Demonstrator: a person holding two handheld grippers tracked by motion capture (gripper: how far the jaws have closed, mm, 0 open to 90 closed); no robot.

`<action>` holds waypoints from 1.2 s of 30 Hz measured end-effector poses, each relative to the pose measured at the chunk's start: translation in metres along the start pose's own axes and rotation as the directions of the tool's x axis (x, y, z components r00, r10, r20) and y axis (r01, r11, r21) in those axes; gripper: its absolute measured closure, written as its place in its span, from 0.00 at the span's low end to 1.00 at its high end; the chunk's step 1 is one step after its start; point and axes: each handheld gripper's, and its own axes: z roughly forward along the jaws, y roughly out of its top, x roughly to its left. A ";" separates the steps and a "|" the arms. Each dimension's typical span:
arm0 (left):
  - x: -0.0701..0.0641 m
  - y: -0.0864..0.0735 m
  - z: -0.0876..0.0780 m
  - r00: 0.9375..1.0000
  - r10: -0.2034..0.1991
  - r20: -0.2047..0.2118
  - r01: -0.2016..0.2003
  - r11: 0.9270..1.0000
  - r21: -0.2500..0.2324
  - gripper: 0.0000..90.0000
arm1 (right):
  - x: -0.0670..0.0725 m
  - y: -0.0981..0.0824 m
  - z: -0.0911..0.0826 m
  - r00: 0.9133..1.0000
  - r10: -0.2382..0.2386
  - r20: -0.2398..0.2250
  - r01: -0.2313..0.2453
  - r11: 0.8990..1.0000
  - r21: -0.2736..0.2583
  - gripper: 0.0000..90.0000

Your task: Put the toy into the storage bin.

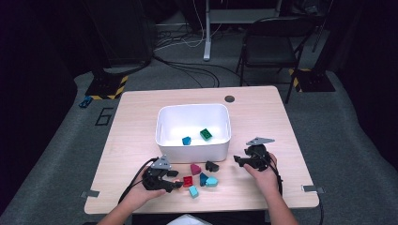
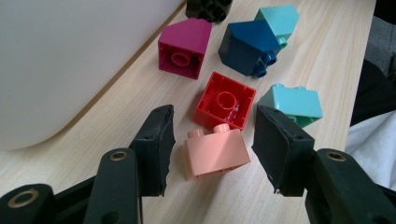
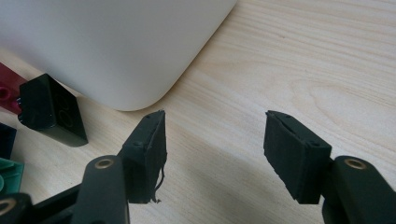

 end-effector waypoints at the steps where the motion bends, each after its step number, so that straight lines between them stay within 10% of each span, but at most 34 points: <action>1: 0.000 -0.001 0.001 1.000 -0.004 0.000 0.004 1.000 0.003 0.53 | 0.000 0.000 0.000 1.000 0.001 0.000 -0.001 1.000 0.000 0.43; 36: 0.007 0.001 -0.001 0.999 0.010 -0.033 -0.010 1.000 0.015 0.65 | -0.001 0.000 0.000 1.000 0.005 0.003 -0.005 1.000 0.001 0.43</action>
